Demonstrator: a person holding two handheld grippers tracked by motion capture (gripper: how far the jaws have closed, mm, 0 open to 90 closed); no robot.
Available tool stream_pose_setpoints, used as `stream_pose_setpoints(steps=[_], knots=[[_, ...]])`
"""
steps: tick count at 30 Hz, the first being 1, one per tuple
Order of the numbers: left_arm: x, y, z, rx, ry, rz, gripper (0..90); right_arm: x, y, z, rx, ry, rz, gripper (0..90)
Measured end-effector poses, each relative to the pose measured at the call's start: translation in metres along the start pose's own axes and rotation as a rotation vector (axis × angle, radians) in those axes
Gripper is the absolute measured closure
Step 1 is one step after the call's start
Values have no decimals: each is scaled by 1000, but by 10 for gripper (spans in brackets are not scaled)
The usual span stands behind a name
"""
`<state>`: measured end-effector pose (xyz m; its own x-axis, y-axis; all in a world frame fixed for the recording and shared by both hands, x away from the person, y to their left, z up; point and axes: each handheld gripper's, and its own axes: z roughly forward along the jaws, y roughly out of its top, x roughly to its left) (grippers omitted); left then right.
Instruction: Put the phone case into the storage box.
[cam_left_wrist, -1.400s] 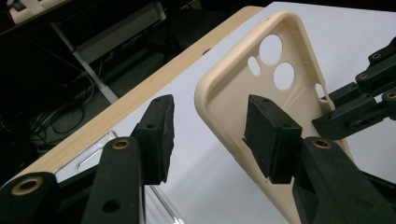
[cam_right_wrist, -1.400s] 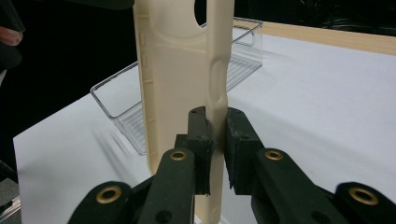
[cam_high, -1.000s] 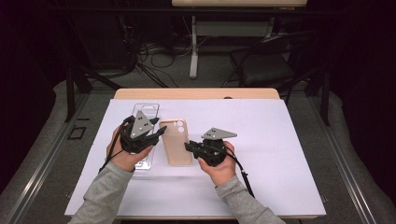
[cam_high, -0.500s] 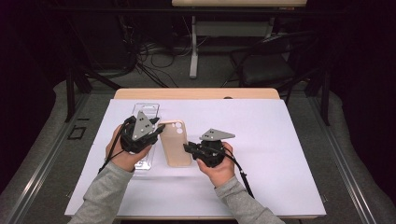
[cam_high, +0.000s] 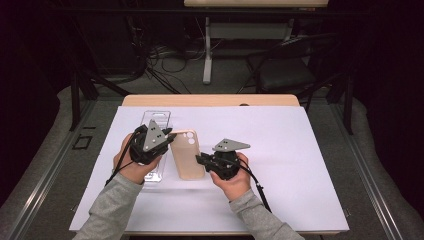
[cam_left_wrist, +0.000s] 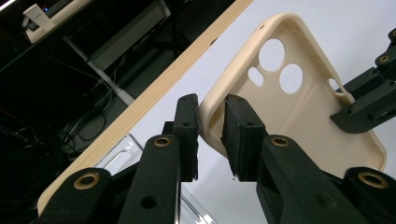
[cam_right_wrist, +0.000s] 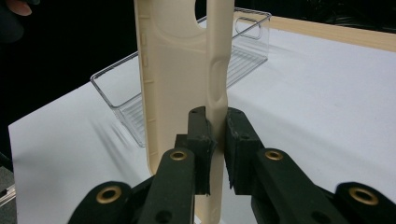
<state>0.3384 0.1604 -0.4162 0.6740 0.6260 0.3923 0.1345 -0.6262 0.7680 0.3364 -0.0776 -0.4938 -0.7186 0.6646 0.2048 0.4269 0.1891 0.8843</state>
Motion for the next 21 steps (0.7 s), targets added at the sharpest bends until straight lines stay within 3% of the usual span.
stream_pose_setpoints(steps=[21], knots=[[0, 0, -1, 24, 2, 40, 789, 0, -1, 1, 7, 8, -1, 820]])
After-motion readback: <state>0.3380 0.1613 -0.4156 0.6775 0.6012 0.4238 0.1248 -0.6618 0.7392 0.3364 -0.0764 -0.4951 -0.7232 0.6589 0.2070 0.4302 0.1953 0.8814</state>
